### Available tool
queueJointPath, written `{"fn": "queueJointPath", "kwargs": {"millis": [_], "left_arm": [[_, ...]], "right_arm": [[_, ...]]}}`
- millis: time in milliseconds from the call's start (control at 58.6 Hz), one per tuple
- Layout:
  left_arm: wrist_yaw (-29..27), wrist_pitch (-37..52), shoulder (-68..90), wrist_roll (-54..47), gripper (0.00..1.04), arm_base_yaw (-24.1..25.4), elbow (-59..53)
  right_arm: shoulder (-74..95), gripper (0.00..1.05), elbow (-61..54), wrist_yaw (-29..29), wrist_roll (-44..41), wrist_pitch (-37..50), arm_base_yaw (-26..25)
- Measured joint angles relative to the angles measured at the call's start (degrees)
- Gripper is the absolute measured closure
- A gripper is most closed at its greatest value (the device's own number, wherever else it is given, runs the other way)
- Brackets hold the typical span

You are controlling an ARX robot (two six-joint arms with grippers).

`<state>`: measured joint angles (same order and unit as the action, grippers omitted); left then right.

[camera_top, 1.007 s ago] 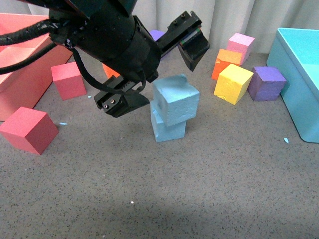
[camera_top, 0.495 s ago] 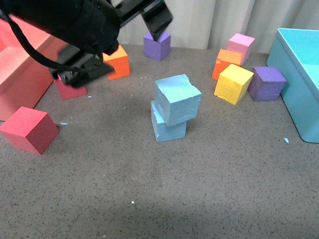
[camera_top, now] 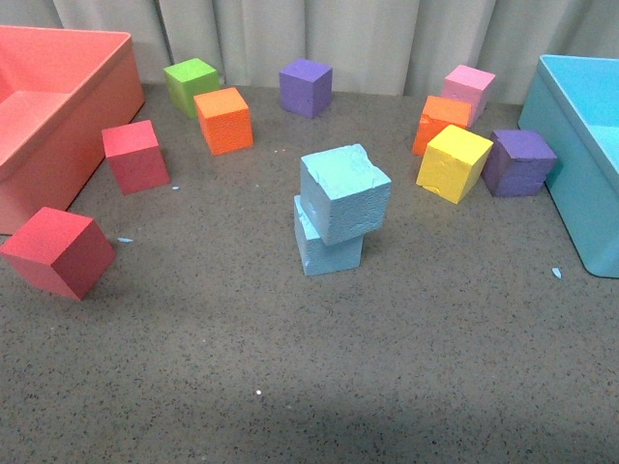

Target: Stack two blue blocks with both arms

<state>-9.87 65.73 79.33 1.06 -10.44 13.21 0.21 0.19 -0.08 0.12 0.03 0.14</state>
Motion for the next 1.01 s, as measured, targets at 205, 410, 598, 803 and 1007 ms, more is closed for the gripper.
{"fn": "queueJointPath", "kwargs": {"millis": [205, 410, 598, 803, 1007], "left_arm": [[2.47, -4.15, -8.85, -0.22, 1.01, 2.93, -5.22], [4.61, -10.12, -18.32, -0.44, 1.01, 5.01, -8.74], [9.42, -17.38, -27.96, -0.61, 1.01, 9.97, -10.99], [9.79, -27.28, -39.67, -0.63, 1.01, 10.27, -12.07], [9.79, -36.15, -49.37, -0.61, 1.01, 10.29, -12.11]], "right_arm": [[0.00, 0.09, 0.00, 0.00, 0.00, 0.00, 0.00], [0.00, 0.09, 0.00, 0.00, 0.00, 0.00, 0.00], [0.00, 0.09, 0.00, 0.00, 0.00, 0.00, 0.00], [0.00, 0.09, 0.00, 0.00, 0.00, 0.00, 0.00], [0.00, 0.09, 0.00, 0.00, 0.00, 0.00, 0.00]]}}
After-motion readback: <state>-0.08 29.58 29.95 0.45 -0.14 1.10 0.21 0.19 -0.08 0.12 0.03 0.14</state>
